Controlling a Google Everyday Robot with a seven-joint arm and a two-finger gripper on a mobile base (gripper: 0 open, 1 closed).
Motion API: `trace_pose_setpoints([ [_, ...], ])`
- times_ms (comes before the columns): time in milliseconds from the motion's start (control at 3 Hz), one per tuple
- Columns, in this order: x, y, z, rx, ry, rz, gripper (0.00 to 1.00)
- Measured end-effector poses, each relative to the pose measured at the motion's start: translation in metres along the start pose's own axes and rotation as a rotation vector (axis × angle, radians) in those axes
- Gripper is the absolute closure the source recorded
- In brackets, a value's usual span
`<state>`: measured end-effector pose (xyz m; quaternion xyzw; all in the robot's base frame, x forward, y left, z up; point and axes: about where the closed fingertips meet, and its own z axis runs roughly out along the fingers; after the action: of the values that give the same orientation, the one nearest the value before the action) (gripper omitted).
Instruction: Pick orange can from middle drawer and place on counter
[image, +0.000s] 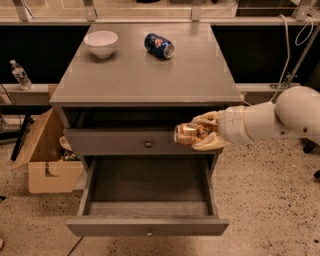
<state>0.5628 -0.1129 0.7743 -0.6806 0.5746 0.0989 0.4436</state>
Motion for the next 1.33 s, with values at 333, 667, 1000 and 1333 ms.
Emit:
trace_pose_setpoints([
  [333,-0.018,-0.041,-0.04,0.005,-0.023,-0.034,1.0],
  [667,-0.018,-0.041,-0.037,0.007,-0.024,-0.033,1.0],
  [1000,-0.031,-0.063,-0.045,0.03,-0.027,-0.055,1.0],
  [1333,-0.054,-0.117,-0.065,0.074,-0.007,-0.09,1.0],
])
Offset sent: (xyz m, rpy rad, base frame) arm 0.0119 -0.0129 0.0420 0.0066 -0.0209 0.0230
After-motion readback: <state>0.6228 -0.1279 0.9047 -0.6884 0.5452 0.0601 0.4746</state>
